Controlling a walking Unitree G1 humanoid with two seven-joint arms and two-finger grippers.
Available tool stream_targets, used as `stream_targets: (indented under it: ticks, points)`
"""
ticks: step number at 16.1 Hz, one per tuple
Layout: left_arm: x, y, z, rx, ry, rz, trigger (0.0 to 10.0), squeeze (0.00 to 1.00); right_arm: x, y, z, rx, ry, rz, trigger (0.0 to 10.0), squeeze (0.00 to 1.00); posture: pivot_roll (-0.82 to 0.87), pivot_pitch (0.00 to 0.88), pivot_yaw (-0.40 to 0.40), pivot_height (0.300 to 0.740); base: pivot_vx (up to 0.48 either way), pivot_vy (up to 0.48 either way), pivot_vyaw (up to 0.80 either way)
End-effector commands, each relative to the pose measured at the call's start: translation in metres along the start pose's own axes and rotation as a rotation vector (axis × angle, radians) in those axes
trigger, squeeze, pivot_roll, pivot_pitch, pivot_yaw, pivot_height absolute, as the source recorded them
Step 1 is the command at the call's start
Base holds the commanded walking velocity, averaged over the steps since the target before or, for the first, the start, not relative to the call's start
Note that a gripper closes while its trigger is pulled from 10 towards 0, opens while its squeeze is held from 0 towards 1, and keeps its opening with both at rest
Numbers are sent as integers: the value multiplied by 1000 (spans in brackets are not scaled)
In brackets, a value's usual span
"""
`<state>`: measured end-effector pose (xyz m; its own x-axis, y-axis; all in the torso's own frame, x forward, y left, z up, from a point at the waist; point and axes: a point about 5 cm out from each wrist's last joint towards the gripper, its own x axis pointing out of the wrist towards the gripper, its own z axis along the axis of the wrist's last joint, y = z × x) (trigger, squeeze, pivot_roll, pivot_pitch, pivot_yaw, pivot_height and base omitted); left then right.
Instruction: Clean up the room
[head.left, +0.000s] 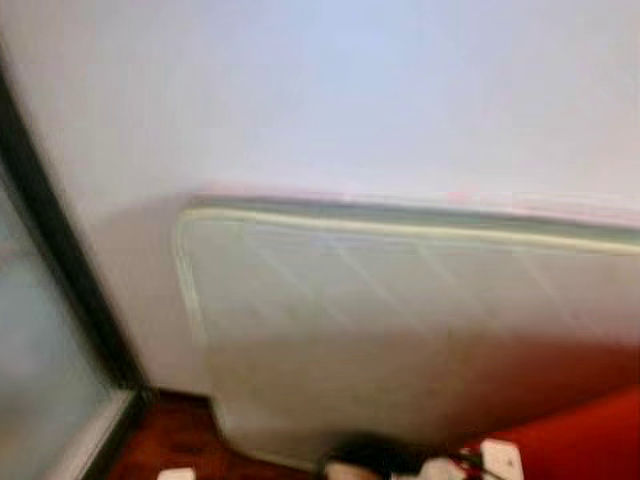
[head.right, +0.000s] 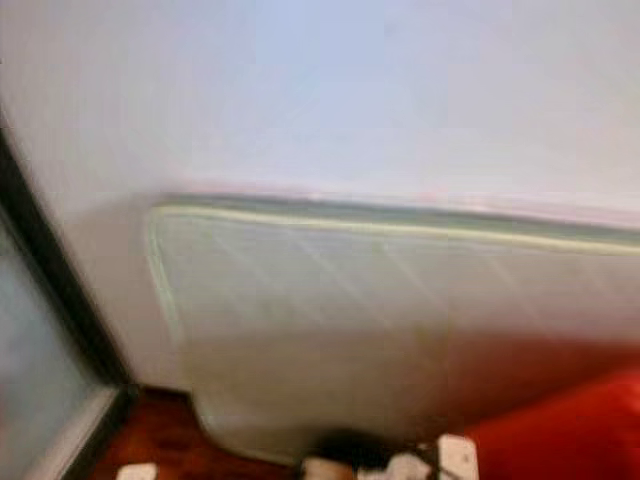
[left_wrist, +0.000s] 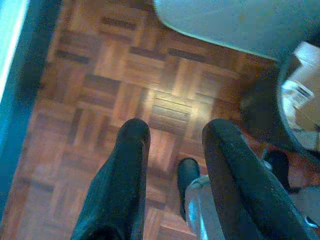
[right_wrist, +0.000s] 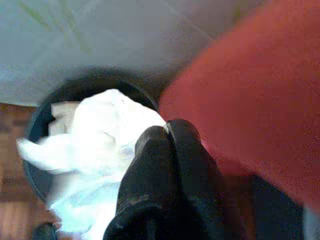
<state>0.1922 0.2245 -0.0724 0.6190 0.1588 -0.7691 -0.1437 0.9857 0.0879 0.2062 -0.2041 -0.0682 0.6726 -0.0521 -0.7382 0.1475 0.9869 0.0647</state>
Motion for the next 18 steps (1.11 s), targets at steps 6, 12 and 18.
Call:
stream_targets:
  ticks: [6, 12, 18]
  points:
    - [-1, 2, -1, -14, -44, 24, 10000, 0, 0, 10, 15, -12, -126, 116, 10000, 0, -2, 0, -16, 740, 0, 0, 0]
    - [-4, 1, 11, -48, -195, 9, 10000, 0, -2, 12, 22, -34, -207, 176, 10000, 0, -8, 0, -15, 740, 0, 0, 0]
    - [0, -27, 133, -1, -485, -13, 10000, 0, -3, 20, 24, -55, -230, 294, 10000, 0, -16, 0, -12, 740, 0, 0, 0]
